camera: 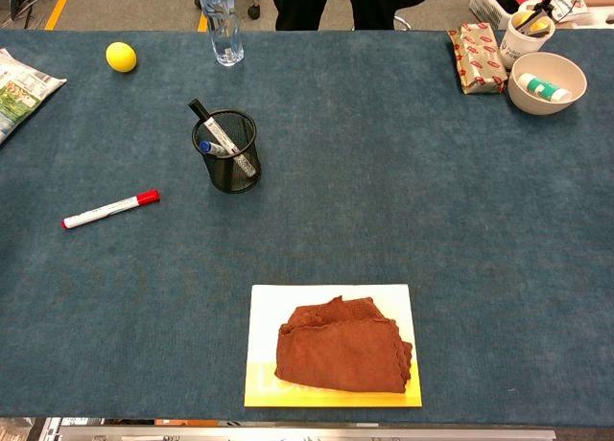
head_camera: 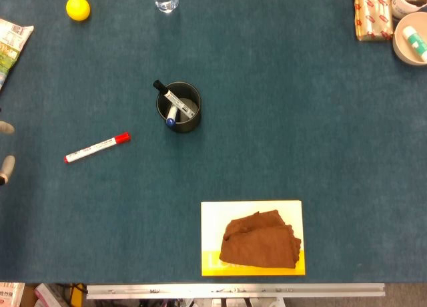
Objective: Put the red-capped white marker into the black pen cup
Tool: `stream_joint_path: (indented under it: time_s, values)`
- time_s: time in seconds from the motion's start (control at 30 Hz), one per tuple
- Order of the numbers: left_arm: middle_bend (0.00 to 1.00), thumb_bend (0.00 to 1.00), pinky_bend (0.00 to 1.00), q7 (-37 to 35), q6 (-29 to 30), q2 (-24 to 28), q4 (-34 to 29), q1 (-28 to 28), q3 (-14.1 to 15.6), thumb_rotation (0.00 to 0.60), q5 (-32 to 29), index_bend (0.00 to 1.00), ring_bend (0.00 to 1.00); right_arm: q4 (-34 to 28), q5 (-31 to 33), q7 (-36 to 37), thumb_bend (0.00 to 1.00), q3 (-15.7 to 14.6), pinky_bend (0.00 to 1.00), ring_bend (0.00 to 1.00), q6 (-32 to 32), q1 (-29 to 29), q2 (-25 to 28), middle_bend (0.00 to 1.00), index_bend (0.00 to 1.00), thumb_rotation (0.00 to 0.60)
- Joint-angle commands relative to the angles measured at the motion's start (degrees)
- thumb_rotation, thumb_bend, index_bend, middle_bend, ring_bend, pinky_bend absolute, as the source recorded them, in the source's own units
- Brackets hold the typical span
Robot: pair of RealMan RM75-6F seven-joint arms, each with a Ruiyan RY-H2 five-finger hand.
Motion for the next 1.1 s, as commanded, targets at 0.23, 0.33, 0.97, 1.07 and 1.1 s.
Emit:
stream_joint_path:
  time_s: [0.23, 0.33, 0.97, 1.07, 1.1]
  values:
    - [0.21, 0.31, 0.43, 0.2, -0.3, 0.2, -0.3, -0.1, 0.5, 0.600, 0.6, 0.36, 0.19, 0.3, -1.1, 1.2, 0.00, -0.1, 0.18, 0.07, 0.6, 0.0, -0.2, 0.16, 0.19, 0.600]
    - [0.20, 0.31, 0.43, -1.1, -2.7, 1.5, -0.5, -0.7, 1.6, 0.600, 0.9, 0.36, 0.19, 1.0, -0.6, 1.6, 0.00, 0.1, 0.20, 0.08, 0.3, 0.1, -0.4, 0.16, 0.19, 0.600]
    - [0.17, 0.31, 0.34, -8.1, -5.2, 2.7, -7.2, -0.6, 2.8, 0.600, -0.6, 0.38, 0.16, -0.6, -0.9, 1.0, 0.00, -0.1, 0.20, 0.09, 1.2, -0.5, 0.2, 0.18, 0.21, 0.600]
    - [0.14, 0.30, 0.29, -12.3, -6.8, 4.6, -10.4, -0.8, 3.5, 0.600, -0.5, 0.38, 0.11, -0.5, -0.8, 0.9, 0.00, -0.1, 0.20, 0.09, 0.9, -0.4, 0.1, 0.18, 0.21, 0.600]
    - [0.13, 0.29, 0.28, -12.5, -7.1, 4.9, -11.0, -0.8, 3.6, 0.600, -0.6, 0.38, 0.10, -0.5, -0.8, 0.9, 0.00, -0.1, 0.20, 0.09, 0.9, -0.4, 0.0, 0.18, 0.21, 0.600]
